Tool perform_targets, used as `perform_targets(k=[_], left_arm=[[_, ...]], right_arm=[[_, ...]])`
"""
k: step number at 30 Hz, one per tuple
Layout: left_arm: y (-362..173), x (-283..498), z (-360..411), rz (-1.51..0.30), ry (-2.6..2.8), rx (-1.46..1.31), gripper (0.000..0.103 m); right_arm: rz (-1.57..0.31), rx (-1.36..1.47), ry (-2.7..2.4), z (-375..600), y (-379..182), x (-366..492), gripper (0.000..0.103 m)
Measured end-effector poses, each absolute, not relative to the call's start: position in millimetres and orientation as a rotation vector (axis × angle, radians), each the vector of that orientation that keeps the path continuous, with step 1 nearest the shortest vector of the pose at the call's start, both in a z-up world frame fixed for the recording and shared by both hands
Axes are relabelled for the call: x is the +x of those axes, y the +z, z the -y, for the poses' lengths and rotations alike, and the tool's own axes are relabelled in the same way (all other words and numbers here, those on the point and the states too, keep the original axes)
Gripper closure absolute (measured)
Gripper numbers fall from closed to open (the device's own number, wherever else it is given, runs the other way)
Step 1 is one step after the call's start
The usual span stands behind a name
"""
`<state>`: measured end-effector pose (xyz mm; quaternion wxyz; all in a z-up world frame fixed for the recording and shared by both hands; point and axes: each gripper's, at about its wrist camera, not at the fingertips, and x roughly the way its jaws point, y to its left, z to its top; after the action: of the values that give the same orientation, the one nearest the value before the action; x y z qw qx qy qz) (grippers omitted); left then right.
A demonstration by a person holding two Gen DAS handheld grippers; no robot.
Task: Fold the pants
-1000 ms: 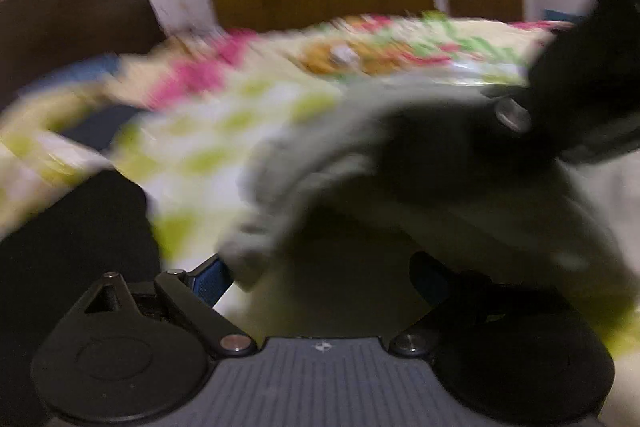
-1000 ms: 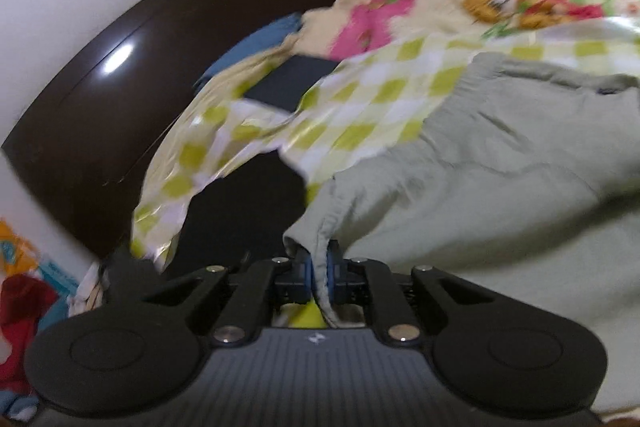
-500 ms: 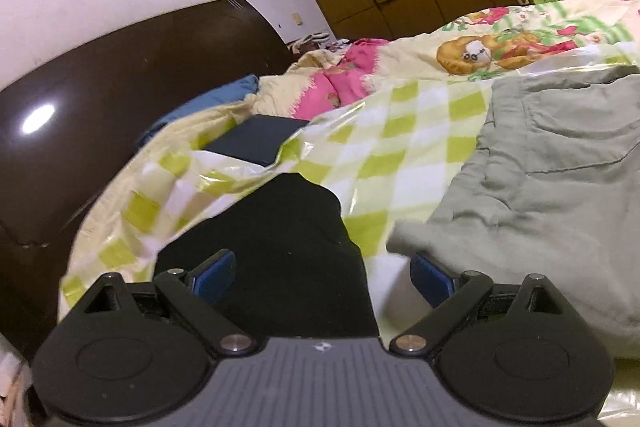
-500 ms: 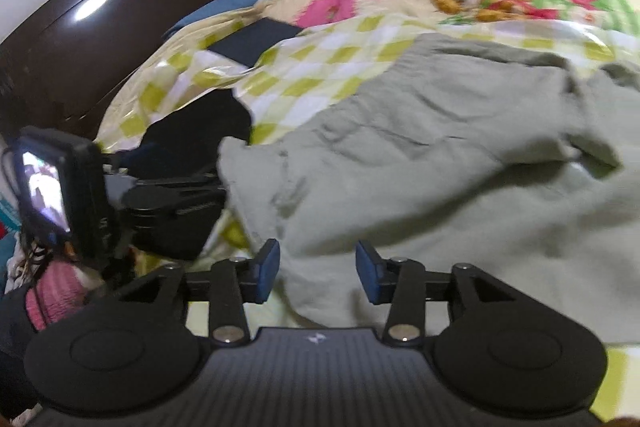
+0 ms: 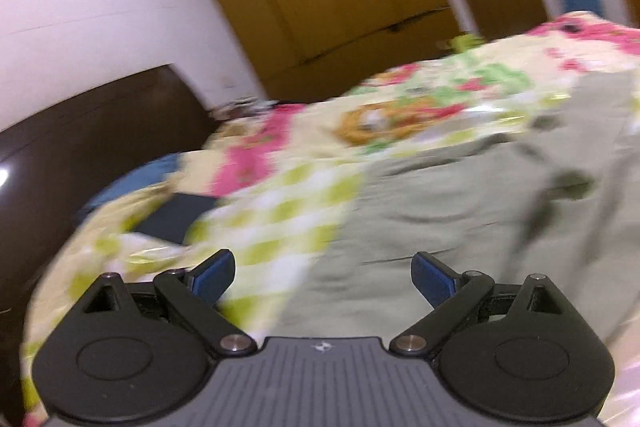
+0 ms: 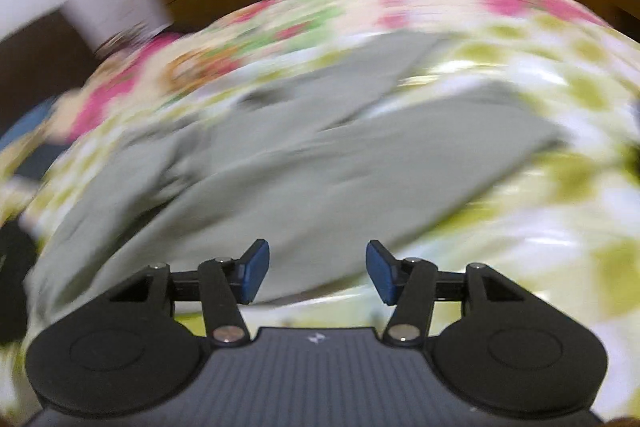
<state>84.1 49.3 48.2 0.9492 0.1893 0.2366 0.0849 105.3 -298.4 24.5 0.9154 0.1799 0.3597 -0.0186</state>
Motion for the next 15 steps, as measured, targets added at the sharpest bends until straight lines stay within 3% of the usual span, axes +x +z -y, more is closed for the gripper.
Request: perform_targets(k=[9, 11, 13, 15], left_arm=[[10.2, 114.6, 50.9, -0.547, -0.080, 0.462, 0.000], [5.4, 114.9, 62.3, -0.567, -0.100, 0.465, 0.000], [3.8, 117.3, 69.1, -0.584, -0.115, 0.465, 0.000], [2.9, 115.3, 78.3, -0.586, -0.121, 0.465, 0.000]], right_arm=[[-0.692, 0.743, -0.206, 400.2, -23.1, 167.9, 0.046], [-0.669, 0.761, -0.222, 406.4, -28.9, 179.8, 0.056], [-0.679, 0.819, -0.236, 417.8, -33.9, 185.1, 0.100], [-0.654, 0.888, -0.218, 428.9, -33.2, 175.1, 0.100]])
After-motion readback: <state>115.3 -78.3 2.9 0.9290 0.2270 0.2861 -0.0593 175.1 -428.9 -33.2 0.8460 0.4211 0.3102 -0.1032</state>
